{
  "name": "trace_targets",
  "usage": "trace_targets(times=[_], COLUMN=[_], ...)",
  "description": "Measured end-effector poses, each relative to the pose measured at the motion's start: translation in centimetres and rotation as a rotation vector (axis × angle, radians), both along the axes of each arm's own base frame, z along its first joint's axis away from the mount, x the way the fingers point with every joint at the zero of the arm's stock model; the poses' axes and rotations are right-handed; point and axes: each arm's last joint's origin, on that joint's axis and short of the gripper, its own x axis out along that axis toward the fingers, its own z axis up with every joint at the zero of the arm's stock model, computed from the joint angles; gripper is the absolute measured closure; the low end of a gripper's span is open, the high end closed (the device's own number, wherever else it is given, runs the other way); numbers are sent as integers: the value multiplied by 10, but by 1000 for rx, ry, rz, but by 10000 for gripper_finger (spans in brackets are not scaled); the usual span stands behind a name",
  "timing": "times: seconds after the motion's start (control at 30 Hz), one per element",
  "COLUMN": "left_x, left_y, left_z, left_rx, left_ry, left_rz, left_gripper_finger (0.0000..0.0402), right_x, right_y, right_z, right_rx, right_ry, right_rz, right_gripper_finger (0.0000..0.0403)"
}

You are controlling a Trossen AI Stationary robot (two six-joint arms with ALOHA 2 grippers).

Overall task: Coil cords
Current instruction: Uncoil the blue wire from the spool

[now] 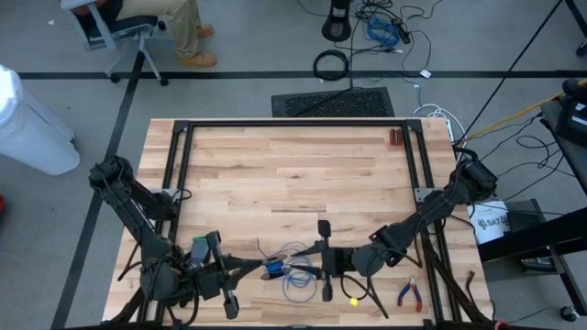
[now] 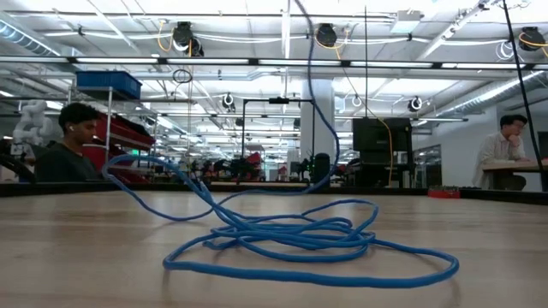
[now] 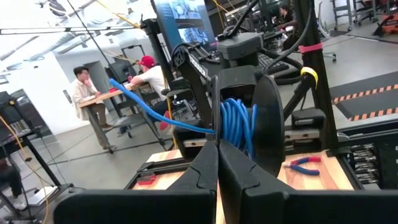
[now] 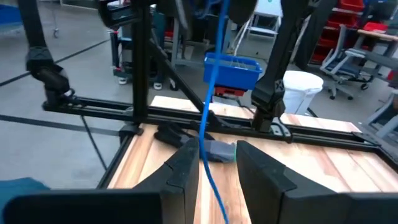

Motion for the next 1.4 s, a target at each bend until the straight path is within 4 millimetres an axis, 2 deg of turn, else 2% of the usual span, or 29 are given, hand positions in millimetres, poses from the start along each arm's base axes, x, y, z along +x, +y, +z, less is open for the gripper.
trace_targets(times=[0.13,0.4,0.8,1.0,1.17,1.4], left_x=[0,0,0,1,1,0], left_y=[0,0,0,-1,-1,0], left_z=[0,0,0,-6,-13,-15], left_rx=[0,1,4,71,181,220], left_ry=[0,0,1,47,112,144], left_rz=[0,0,1,1,14,85], left_gripper_finger=[400,400,400,400,400,400], right_x=[0,0,1,0,-7,-17], right_y=[1,1,-1,0,3,7], right_z=[0,0,-1,0,8,17], right_rx=[-5,-7,3,22,33,17], right_ry=[-5,-4,-2,-2,-23,-48], right_rz=[4,0,-5,-4,9,-9], right_gripper_finger=[320,397,400,402,402,403])
